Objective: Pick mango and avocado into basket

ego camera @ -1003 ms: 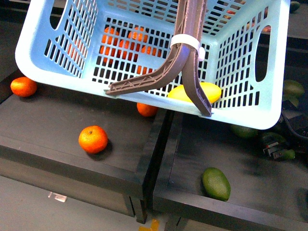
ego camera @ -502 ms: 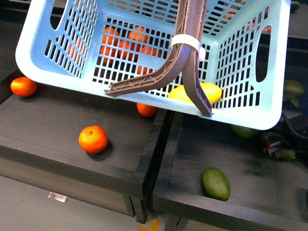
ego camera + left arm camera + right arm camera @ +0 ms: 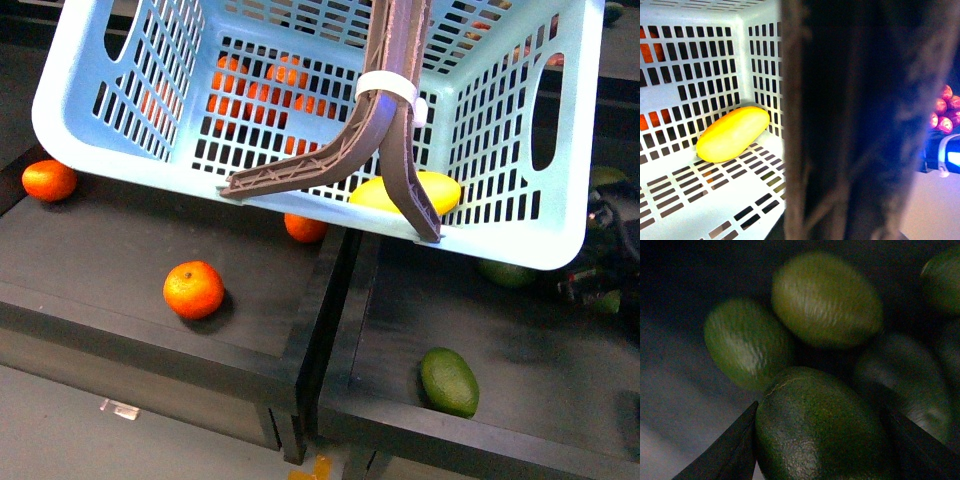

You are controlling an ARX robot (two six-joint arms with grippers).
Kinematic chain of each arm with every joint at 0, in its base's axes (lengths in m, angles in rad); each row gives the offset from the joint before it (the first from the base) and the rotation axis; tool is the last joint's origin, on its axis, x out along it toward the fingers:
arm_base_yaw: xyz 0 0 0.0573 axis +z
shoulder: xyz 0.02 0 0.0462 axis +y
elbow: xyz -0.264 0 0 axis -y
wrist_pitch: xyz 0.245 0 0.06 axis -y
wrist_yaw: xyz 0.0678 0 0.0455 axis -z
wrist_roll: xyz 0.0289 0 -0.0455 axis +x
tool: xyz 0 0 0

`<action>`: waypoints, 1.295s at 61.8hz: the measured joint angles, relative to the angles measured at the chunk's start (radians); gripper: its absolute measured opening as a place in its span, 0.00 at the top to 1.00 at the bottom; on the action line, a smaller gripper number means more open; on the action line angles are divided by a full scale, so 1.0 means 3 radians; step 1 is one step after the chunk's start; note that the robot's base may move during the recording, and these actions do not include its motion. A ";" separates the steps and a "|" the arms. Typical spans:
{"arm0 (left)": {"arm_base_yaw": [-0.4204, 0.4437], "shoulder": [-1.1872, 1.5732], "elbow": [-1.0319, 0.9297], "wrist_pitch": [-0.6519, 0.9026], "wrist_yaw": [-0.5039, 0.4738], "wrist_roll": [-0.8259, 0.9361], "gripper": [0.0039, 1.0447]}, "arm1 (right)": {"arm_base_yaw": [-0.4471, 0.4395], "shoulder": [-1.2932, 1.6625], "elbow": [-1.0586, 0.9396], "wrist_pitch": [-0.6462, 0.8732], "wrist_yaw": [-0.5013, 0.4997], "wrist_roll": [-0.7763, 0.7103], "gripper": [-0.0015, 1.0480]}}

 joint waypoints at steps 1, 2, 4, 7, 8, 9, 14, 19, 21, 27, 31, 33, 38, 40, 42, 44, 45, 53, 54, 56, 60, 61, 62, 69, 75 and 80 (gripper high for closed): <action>-0.0001 0.0000 0.0000 0.0000 0.0000 0.0000 0.95 | 0.0000 -0.0034 -0.0009 0.0005 -0.0006 0.0008 0.40; -0.0001 0.0000 0.0000 0.0000 0.0000 0.0000 0.95 | -0.0001 -0.0069 -0.0019 0.0009 -0.0017 0.0029 0.40; -0.0001 0.0000 0.0000 0.0000 0.0000 0.0000 0.95 | -0.0003 -0.0178 -0.0047 0.0025 -0.0041 0.0067 0.40; -0.0001 0.0000 0.0000 0.0000 0.0001 0.0000 0.95 | -0.0006 -0.0320 -0.0084 0.0041 -0.0069 0.0141 0.40; -0.0001 0.0000 0.0000 0.0000 0.0001 0.0000 0.95 | -0.0009 -0.0357 -0.0094 0.0045 -0.0075 0.0159 0.40; 0.0000 0.0000 0.0000 0.0000 0.0003 0.0000 0.95 | -0.0011 -0.0434 -0.0116 0.0053 -0.0085 0.0198 0.40; -0.0001 0.0000 0.0000 0.0000 0.0004 0.0000 0.95 | -0.0018 -0.0657 -0.0187 0.0072 -0.0121 0.0303 0.40; -0.0001 0.0000 0.0000 0.0000 0.0004 0.0000 0.95 | -0.0024 -0.0881 -0.0276 0.0089 -0.0160 0.0407 0.40; 0.0000 0.0000 0.0000 0.0000 0.0004 0.0000 0.95 | -0.0024 -0.0993 -0.0323 0.0097 -0.0177 0.0454 0.40; -0.0001 0.0000 0.0000 0.0000 0.0003 0.0000 0.95 | -0.0024 -0.1302 -0.0459 0.0099 -0.0226 0.0579 0.40; 0.0000 0.0000 0.0000 0.0000 0.0003 0.0000 0.95 | -0.0024 -0.1545 -0.0558 0.0098 -0.0280 0.0697 0.40; -0.0001 0.0000 0.0000 0.0000 0.0000 0.0000 0.95 | -0.0023 -0.1626 -0.0585 0.0094 -0.0296 0.0736 0.40; -0.0001 0.0000 0.0000 0.0000 0.0000 0.0000 0.95 | -0.0014 -0.1911 -0.0646 0.0047 -0.0346 0.0853 0.40; -0.0001 0.0000 0.0000 0.0000 0.0001 0.0000 0.95 | -0.0005 -0.2032 -0.0664 0.0018 -0.0374 0.0900 0.40; -0.0001 0.0000 0.0000 0.0000 0.0001 0.0000 0.95 | 0.0008 -0.2150 -0.0679 -0.0015 -0.0399 0.0932 0.41; 0.0000 0.0000 0.0000 0.0000 0.0001 0.0000 0.95 | 0.0028 -0.2262 -0.0696 -0.0051 -0.0416 0.0975 0.41; 0.0000 0.0000 0.0000 0.0000 0.0001 0.0000 0.95 | 0.0036 -0.2300 -0.0701 -0.0062 -0.0421 0.0985 0.41; -0.0001 0.0000 0.0000 0.0000 0.0001 0.0000 0.95 | 0.0231 -0.2703 -0.0804 -0.0154 -0.0407 0.1077 0.41; 0.0000 0.0000 0.0000 0.0000 0.0001 0.0000 0.95 | 0.0299 -0.2767 -0.0820 -0.0168 -0.0389 0.1095 0.41; -0.0001 0.0000 0.0000 0.0000 0.0001 0.0000 0.95 | 0.0401 -0.2832 -0.0837 -0.0181 -0.0355 0.1129 0.41; -0.0001 0.0000 0.0000 0.0000 0.0003 0.0000 0.95 | 0.0594 -0.2900 -0.0855 -0.0195 -0.0278 0.1166 0.41; -0.0001 0.0000 0.0000 0.0000 0.0003 0.0000 0.95 | 0.0651 -0.2908 -0.0856 -0.0197 -0.0245 0.1180 0.41; -0.0001 0.0000 0.0000 0.0000 0.0003 0.0000 0.95 | 0.0679 -0.2912 -0.0857 -0.0200 -0.0226 0.1186 0.41; -0.0001 0.0000 0.0000 0.0000 0.0008 0.0000 0.95 | 0.0958 -0.2911 -0.0863 -0.0205 -0.0058 0.1247 0.41; -0.0001 0.0000 0.0000 0.0000 0.0006 0.0000 0.95 | 0.1179 -0.2888 -0.0858 -0.0205 0.0071 0.1291 0.41; 0.0000 0.0000 0.0000 0.0000 0.0004 0.0000 0.95 | 0.1320 -0.2824 -0.0828 -0.0205 0.0186 0.1306 0.41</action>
